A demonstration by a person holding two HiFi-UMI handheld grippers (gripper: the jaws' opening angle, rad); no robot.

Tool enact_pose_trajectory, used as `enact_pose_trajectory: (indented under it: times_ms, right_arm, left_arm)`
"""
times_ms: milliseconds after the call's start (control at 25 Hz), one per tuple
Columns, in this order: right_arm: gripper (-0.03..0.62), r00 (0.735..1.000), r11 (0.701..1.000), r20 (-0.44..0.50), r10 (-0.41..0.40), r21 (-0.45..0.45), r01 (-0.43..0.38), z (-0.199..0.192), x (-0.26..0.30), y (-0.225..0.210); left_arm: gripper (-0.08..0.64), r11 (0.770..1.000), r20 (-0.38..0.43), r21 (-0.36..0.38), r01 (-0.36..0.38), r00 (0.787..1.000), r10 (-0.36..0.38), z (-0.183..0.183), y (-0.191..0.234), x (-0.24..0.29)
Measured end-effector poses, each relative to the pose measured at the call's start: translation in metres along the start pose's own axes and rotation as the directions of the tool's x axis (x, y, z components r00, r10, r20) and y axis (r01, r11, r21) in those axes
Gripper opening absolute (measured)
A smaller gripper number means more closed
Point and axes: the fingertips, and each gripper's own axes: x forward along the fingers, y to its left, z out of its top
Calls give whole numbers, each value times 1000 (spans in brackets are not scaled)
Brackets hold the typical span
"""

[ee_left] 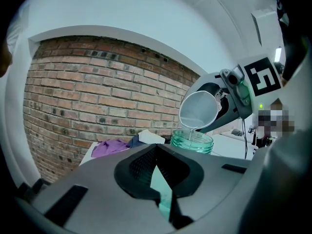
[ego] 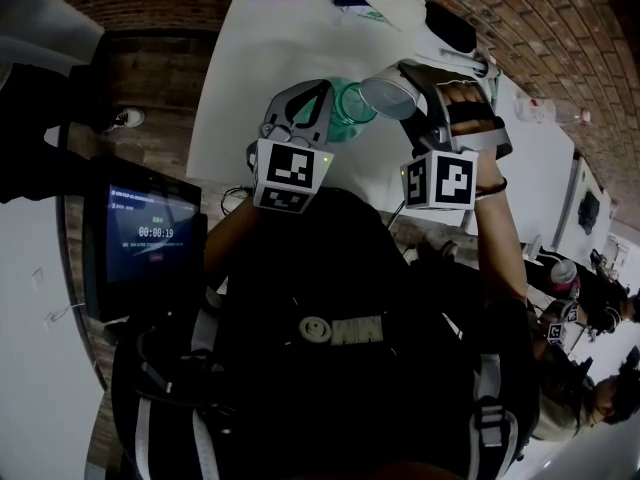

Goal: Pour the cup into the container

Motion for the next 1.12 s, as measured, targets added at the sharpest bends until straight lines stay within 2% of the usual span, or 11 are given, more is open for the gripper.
enact_pose_trajectory:
  times_ms: [1120]
  right_arm:
    - [270, 1000, 999, 0, -16, -45, 16, 4, 0, -2]
  left_arm:
    - [-3, 1000, 7, -2, 11, 1000, -11, 1, -1, 0]
